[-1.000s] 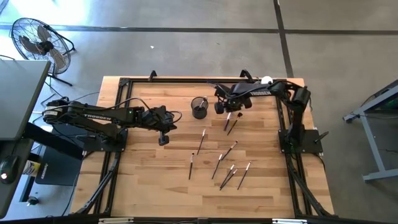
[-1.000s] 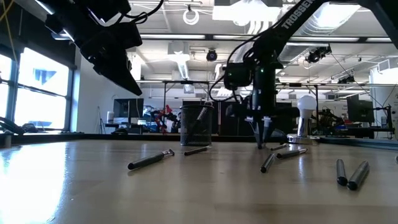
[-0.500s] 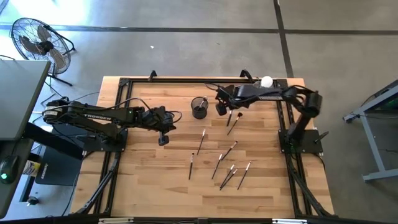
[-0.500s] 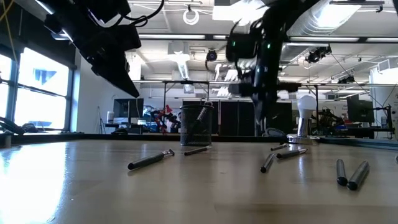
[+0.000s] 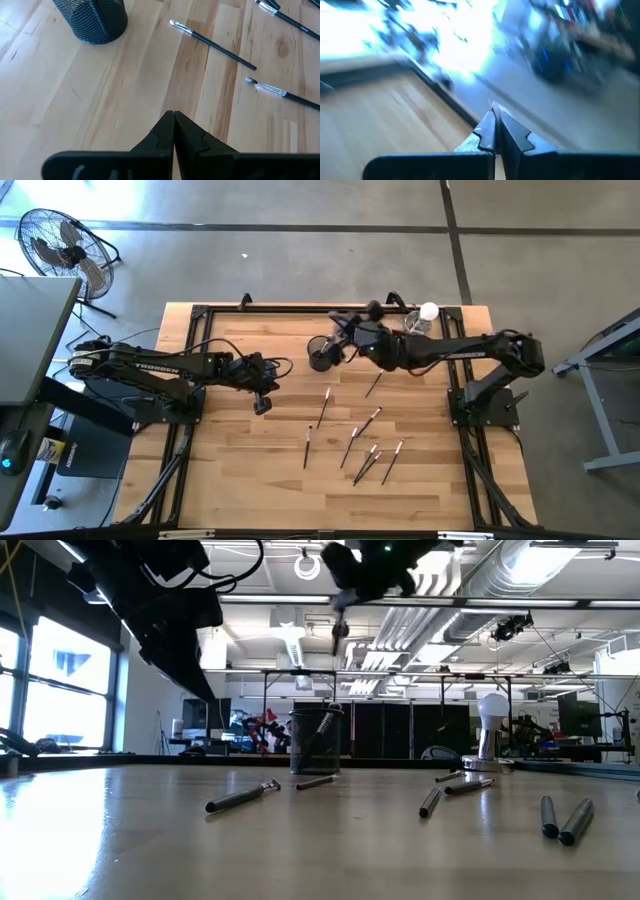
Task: Pick & Place Makeup Brushes
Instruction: Put the large white make-up brush into the black container, then put the small white make-up brush into the black container
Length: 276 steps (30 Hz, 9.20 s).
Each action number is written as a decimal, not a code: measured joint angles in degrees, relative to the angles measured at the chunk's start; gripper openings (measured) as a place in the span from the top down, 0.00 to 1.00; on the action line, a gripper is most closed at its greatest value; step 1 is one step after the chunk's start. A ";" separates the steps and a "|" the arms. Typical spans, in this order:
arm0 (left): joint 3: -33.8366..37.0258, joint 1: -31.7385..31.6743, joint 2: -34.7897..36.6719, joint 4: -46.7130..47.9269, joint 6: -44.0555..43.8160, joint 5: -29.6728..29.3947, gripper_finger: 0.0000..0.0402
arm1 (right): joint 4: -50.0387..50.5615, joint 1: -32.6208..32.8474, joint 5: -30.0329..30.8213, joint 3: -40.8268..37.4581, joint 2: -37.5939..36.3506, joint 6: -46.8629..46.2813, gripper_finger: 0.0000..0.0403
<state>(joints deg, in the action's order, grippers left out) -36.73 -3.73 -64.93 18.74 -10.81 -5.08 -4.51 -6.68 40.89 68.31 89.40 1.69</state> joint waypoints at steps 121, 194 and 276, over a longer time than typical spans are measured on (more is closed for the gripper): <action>-37.41 13.16 -45.43 17.42 -46.82 1.78 0.69 | 52.21 46.23 0.62 -3.56 7.88 -76.23 0.99; -37.36 13.86 -33.87 16.04 -35.89 -5.95 1.00 | 51.80 46.23 1.61 -3.56 7.81 -75.66 1.00; -37.59 9.27 -47.84 23.19 -49.68 4.08 0.70 | 50.74 46.21 2.29 -3.54 7.81 -74.77 0.99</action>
<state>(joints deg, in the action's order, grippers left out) -74.32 5.54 -112.77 41.94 -60.49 -1.00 46.23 39.53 43.19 64.77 97.21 -73.08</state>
